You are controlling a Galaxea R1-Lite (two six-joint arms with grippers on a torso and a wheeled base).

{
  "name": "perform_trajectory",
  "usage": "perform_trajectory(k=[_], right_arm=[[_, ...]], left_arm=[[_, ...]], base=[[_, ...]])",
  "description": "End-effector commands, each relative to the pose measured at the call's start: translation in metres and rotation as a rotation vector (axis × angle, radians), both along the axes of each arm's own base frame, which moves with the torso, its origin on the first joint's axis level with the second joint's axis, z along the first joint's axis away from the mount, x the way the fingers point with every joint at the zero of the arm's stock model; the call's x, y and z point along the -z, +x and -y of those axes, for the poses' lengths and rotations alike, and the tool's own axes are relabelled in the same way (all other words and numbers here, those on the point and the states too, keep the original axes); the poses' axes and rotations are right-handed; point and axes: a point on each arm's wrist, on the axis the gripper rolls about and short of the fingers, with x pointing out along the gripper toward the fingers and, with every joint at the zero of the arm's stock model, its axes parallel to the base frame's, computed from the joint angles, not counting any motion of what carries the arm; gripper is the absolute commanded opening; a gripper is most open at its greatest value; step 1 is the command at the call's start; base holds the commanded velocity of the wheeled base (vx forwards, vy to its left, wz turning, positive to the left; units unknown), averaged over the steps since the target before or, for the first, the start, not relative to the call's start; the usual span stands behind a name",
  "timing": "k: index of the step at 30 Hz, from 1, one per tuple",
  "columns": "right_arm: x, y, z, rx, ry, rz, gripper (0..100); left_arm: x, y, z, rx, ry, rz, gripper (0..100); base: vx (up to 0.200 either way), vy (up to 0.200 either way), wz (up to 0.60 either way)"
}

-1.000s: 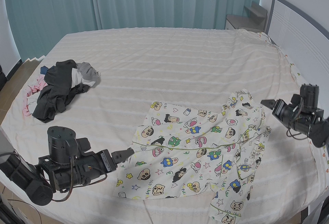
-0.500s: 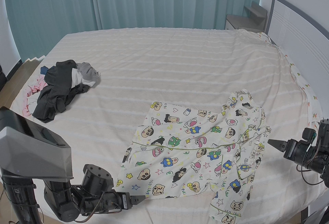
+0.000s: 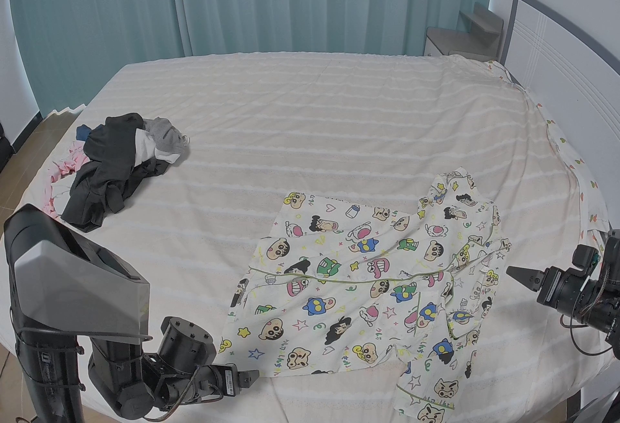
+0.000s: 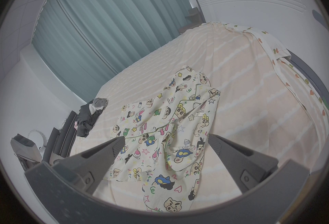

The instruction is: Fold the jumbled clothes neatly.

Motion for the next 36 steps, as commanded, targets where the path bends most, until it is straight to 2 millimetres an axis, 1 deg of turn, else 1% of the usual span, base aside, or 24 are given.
perform_trajectory(k=[1,5,6,7,8,13,19,20,28,30,33,36], right_arm=[[0.002,0.000,0.000,-0.005,-0.006,-0.012,100],[0.004,-0.001,-0.001,-0.016,-0.012,-0.018,100],[0.004,-0.002,-0.003,-0.025,-0.013,-0.019,100],[0.004,-0.002,-0.003,-0.025,-0.013,-0.019,100],[0.005,-0.003,-0.004,-0.031,-0.013,-0.024,100],[0.006,-0.003,-0.005,-0.039,-0.013,-0.030,100],[0.006,-0.003,-0.005,-0.039,-0.013,-0.030,100],[0.006,-0.003,-0.005,-0.039,-0.013,-0.030,100],[0.007,-0.004,-0.007,-0.051,-0.013,-0.033,100],[0.007,-0.004,-0.007,-0.051,-0.013,-0.033,100],[0.005,-0.004,-0.007,-0.048,-0.013,-0.024,100],[0.003,-0.005,-0.005,-0.041,-0.014,-0.011,100]], left_arm=[[0.001,0.002,-0.004,-0.016,0.030,0.008,100],[0.006,0.003,-0.004,-0.018,0.038,-0.002,100],[0.010,0.007,-0.002,-0.021,0.037,0.000,100],[0.010,0.007,-0.002,-0.021,0.036,0.001,100],[0.013,0.013,0.002,-0.024,0.024,0.019,100],[0.015,0.019,0.007,-0.055,-0.051,0.090,100],[0.022,0.018,0.006,-0.068,-0.053,0.094,100],[0.022,0.018,0.006,-0.065,-0.051,0.093,0],[0.022,0.017,0.005,-0.065,-0.047,0.088,0],[0.022,0.014,0.003,-0.063,-0.039,0.079,0],[0.019,0.010,0.001,-0.057,-0.032,0.077,0],[0.009,0.004,-0.002,-0.049,-0.038,0.090,0]], base=[[0.000,0.000,0.00],[0.000,0.000,0.00],[0.000,0.000,0.00],[0.000,0.000,0.00],[0.000,0.000,0.00],[0.000,0.000,0.00],[0.000,0.000,0.00],[0.000,0.000,0.00],[0.000,0.000,0.00],[0.000,0.000,0.00],[0.000,0.000,0.00],[0.000,0.000,0.00]])
